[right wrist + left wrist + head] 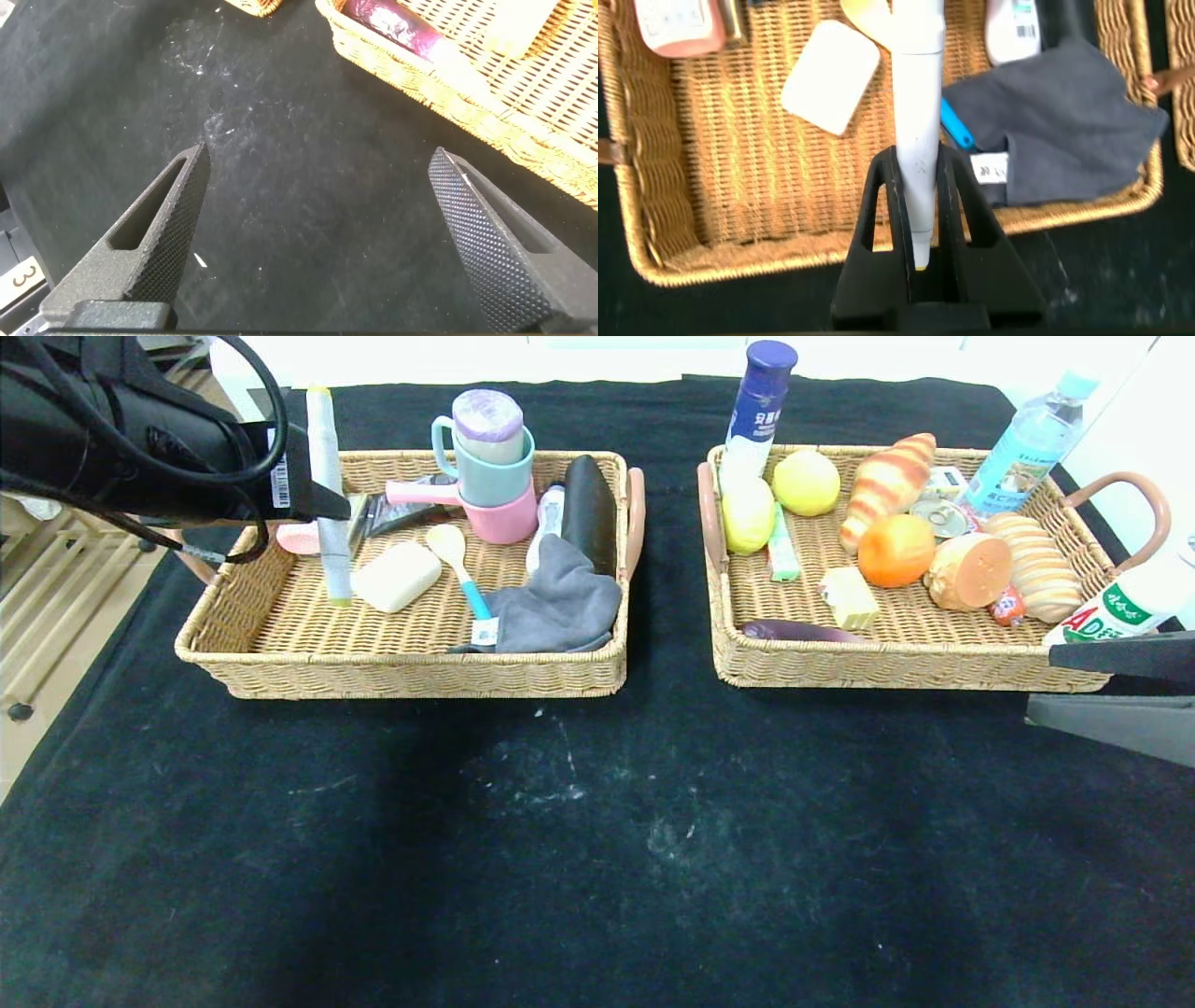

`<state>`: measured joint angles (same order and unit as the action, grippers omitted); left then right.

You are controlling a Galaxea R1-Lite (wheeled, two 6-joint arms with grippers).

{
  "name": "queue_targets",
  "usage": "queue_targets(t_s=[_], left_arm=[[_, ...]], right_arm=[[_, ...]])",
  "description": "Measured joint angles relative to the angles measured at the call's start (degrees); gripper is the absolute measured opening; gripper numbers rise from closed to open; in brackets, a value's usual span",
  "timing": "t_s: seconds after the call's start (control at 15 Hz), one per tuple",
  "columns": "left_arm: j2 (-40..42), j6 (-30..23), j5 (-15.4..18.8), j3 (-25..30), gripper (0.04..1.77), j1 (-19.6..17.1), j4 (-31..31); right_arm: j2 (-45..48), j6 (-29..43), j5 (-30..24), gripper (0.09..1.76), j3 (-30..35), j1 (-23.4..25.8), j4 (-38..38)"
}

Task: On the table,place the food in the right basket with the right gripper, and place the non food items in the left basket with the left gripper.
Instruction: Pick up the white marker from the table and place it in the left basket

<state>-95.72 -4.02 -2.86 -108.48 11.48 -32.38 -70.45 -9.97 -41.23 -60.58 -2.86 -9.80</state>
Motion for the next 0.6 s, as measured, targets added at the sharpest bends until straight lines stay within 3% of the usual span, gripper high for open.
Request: queue_targets(t_s=[0.6], left_arm=[[-6.31,-0.05,6.72,0.11,0.25,-8.68,8.87]], right_arm=[[-0.11,-0.06,-0.04,1.71,0.02,0.00,0.00]])
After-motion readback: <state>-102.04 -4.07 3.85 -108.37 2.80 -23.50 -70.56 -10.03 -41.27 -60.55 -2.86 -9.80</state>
